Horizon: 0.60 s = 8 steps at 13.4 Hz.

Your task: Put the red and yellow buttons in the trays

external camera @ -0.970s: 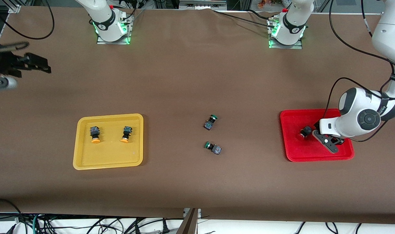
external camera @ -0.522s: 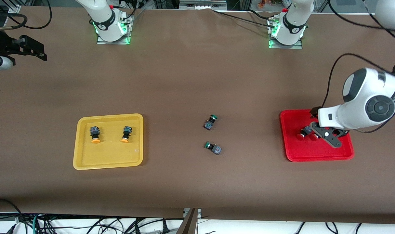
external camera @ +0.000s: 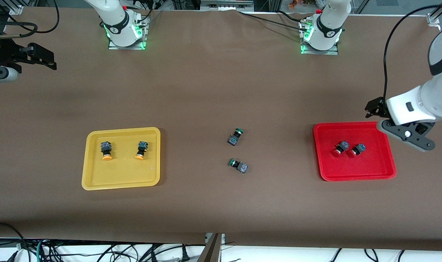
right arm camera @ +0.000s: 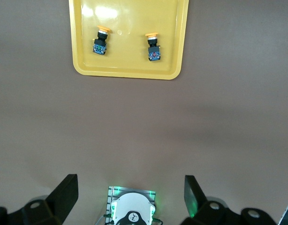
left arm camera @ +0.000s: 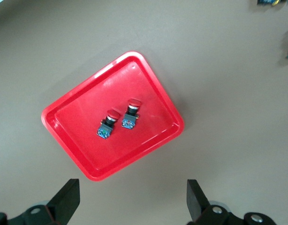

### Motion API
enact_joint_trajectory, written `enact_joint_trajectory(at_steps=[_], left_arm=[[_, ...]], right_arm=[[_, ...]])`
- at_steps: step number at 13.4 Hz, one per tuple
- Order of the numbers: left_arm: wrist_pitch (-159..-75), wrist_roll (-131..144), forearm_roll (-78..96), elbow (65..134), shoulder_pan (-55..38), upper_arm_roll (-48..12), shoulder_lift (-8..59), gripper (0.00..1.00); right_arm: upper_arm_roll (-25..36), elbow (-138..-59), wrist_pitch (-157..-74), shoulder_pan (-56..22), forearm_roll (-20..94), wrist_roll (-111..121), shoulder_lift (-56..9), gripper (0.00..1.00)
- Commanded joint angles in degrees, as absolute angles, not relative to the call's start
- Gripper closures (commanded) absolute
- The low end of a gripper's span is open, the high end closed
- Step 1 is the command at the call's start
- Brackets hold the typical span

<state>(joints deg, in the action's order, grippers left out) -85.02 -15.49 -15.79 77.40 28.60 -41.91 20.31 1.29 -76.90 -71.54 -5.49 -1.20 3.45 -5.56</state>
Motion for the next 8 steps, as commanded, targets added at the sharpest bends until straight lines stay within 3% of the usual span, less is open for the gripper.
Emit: enact_joint_trajectory(at_steps=[1,3,6,8], left_arm=[[-84.55,-11.36,-6.79,81.98,13.24,-20.30,9.78,0.00],[-88.31,-6.18,-4.41,89.16,4.69,-8.92,4.08,0.00],[-100.07,-2.28,0.62,104.12,4.13,-5.19,-4.38,0.00],[-100.11,-1.76,0.70,104.06,3.69,-5.19,-4.39,0.00]], right_arm=[[0.35,-77.96,-72.25,-5.18,-2.28,2.73,-5.01,0.00],[0.35,-77.61,-72.25,-5.19,-2.29,2.73,-5.36,0.00],[0.44,-77.52,-72.25,-5.10,-2.37,2.72,-5.36,0.00],[0.44,-77.52,-72.25,-5.10,-2.37,2.64,-5.45,0.00]])
